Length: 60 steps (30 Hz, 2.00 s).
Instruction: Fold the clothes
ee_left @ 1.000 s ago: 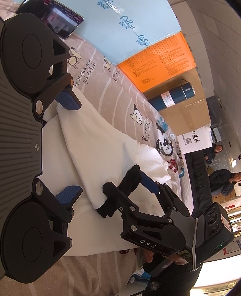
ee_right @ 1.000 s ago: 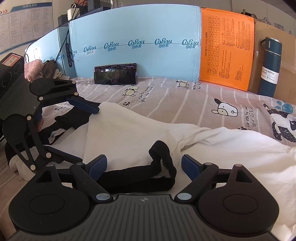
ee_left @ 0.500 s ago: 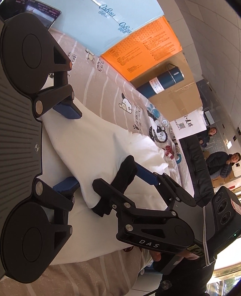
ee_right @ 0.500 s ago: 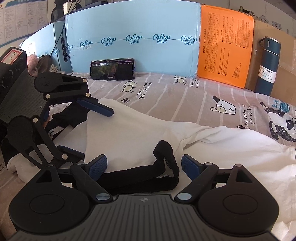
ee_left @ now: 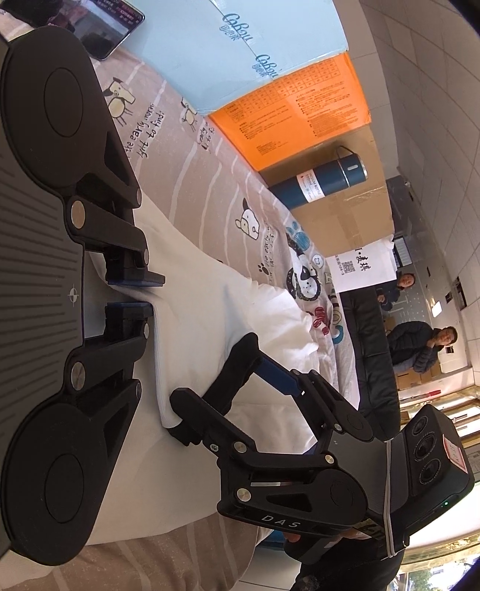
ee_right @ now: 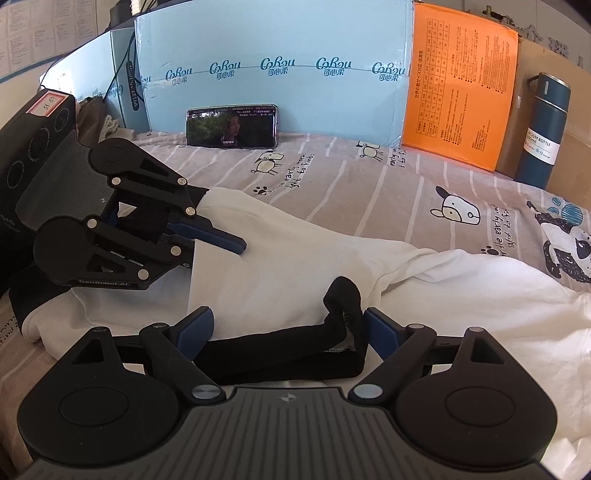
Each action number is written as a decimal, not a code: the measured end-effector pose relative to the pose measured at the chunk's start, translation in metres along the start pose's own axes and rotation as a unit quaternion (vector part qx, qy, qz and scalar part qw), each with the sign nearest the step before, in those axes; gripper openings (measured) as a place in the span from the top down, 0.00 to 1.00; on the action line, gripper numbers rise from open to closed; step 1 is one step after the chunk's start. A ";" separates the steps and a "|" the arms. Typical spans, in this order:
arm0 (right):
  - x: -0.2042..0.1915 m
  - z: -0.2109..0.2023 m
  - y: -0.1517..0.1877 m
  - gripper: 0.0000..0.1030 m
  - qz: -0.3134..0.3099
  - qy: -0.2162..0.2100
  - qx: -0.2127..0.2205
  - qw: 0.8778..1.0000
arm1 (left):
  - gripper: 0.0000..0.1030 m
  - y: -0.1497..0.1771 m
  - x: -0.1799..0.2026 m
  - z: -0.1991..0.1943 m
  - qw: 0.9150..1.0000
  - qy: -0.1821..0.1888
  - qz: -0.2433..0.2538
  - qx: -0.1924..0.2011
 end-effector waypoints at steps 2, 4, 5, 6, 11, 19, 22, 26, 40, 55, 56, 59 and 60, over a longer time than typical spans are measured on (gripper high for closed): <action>0.000 -0.001 0.000 0.15 -0.001 -0.004 0.000 1.000 | 0.94 -0.001 -0.002 -0.001 1.000 -0.006 -0.001 0.003; 0.000 -0.003 0.001 0.15 -0.001 -0.008 0.002 1.000 | 0.95 -0.002 -0.005 -0.002 1.000 -0.013 -0.004 0.007; 0.000 -0.004 0.001 0.15 0.000 -0.011 0.004 1.000 | 0.95 -0.002 -0.006 -0.001 1.000 -0.017 -0.006 0.007; 0.000 -0.006 0.001 0.15 0.002 -0.017 0.006 1.000 | 0.95 -0.002 -0.008 -0.001 1.000 -0.022 -0.007 0.007; -0.006 -0.012 0.001 0.15 0.001 -0.041 0.008 0.999 | 0.95 -0.003 -0.014 -0.003 0.999 -0.044 -0.012 0.013; -0.013 -0.003 -0.004 0.15 -0.016 -0.035 -0.004 0.999 | 0.95 -0.008 -0.022 -0.008 0.997 -0.075 -0.019 0.031; -0.014 0.005 -0.009 0.15 -0.021 -0.016 -0.007 1.000 | 0.95 -0.009 -0.023 -0.010 0.996 -0.084 -0.019 0.035; -0.013 0.015 -0.015 0.15 -0.014 0.010 -0.006 1.000 | 0.95 -0.010 -0.025 -0.011 0.995 -0.093 -0.023 0.042; -0.018 0.023 -0.023 0.36 -0.011 0.081 0.008 0.997 | 0.95 -0.011 -0.028 -0.018 0.992 -0.108 -0.033 0.062; -0.008 0.015 -0.033 0.68 -0.035 0.118 0.050 0.991 | 0.95 -0.008 -0.033 -0.021 0.989 -0.127 -0.042 0.059; -0.007 0.014 -0.034 0.68 -0.035 0.119 0.052 0.991 | 0.95 -0.008 -0.033 -0.021 0.989 -0.128 -0.043 0.059; -0.005 0.014 -0.034 0.68 -0.034 0.121 0.056 0.990 | 0.95 -0.007 -0.034 -0.021 0.989 -0.131 -0.044 0.058; -0.004 0.014 -0.034 0.68 -0.034 0.120 0.057 0.991 | 0.95 -0.007 -0.034 -0.021 0.989 -0.132 -0.044 0.057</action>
Point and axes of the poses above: each gripper's, at about its wrist camera, not at the fingertips, and z roughly the way its jaws point, x to its right, y to its underside, the point moved 8 cm from there along z, roughly the way its jaws point, and after that the axes turned 4 degrees about z, right-handed, at the moved point
